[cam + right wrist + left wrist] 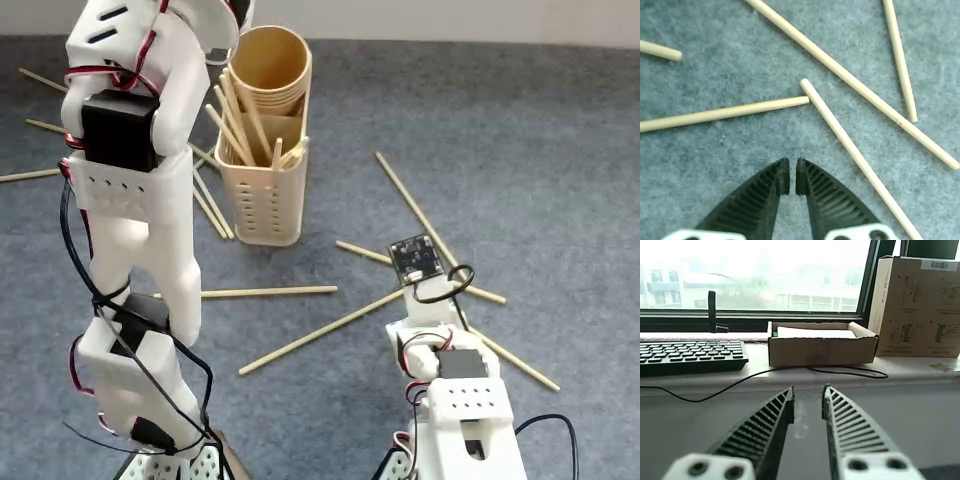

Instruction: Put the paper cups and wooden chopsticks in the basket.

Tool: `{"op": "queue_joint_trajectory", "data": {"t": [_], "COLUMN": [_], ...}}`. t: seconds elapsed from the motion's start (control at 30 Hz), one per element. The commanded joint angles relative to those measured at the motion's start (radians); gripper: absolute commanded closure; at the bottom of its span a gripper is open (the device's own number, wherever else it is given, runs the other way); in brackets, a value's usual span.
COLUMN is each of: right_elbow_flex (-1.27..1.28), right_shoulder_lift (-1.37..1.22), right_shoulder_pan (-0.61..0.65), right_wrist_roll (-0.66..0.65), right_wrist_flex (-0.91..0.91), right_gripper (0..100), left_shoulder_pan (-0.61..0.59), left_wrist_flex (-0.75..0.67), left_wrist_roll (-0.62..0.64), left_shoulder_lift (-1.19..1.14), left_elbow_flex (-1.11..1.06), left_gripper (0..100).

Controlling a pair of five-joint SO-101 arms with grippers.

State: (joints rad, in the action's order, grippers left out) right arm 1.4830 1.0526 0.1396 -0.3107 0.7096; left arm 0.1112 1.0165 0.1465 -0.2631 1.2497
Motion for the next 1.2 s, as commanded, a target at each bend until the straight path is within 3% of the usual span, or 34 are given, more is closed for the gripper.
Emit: {"op": "queue_joint_trajectory", "data": {"t": [0.0,0.17,0.27,0.4,0.43,0.53,0.63,0.77,0.87,0.97,1.17], "right_elbow_flex": [-0.005,-0.018,-0.107,-0.329,-0.414,-0.693,-0.961,-1.221,-1.322,-1.356,-1.353], "right_shoulder_lift": [0.015,0.012,-0.004,-0.137,-0.188,-0.364,-0.564,-0.846,-1.03,-1.159,-1.291], "right_shoulder_pan": [0.005,-0.067,-0.143,-0.157,-0.157,-0.157,-0.151,-0.159,-0.166,-0.174,-0.13], "right_wrist_roll": [-0.014,-0.054,-0.097,-0.138,-0.149,-0.172,-0.242,-0.489,-0.68,-0.764,-0.853], "right_wrist_flex": [-0.013,-0.013,0.012,0.185,0.234,0.377,0.476,0.595,0.65,0.651,0.555], "right_gripper": [94.6,94.6,94.6,94.6,94.6,94.6,94.6,92.2,80.4,71.4,71.8], "left_shoulder_pan": [-0.028,-0.162,-0.328,-0.496,-0.53,-0.621,-0.561,-0.449,-0.423,-0.475,-0.541], "left_wrist_flex": [0.011,0.107,0.344,0.775,0.799,0.772,0.778,0.766,0.654,0.514,0.419], "left_wrist_roll": [0.012,0.018,0.084,0.138,0.137,0.117,0.094,-0.06,-0.077,-0.077,-0.075], "left_shoulder_lift": [0.048,0.067,0.113,0.148,0.151,0.16,0.139,0.127,0.128,0.128,0.124], "left_elbow_flex": [0.008,0.021,0.025,0.019,-0.015,-0.217,-0.438,-0.835,-1.081,-1.233,-1.296], "left_gripper": [87,87,87,87,87,87,87,87,87,87,87]}}
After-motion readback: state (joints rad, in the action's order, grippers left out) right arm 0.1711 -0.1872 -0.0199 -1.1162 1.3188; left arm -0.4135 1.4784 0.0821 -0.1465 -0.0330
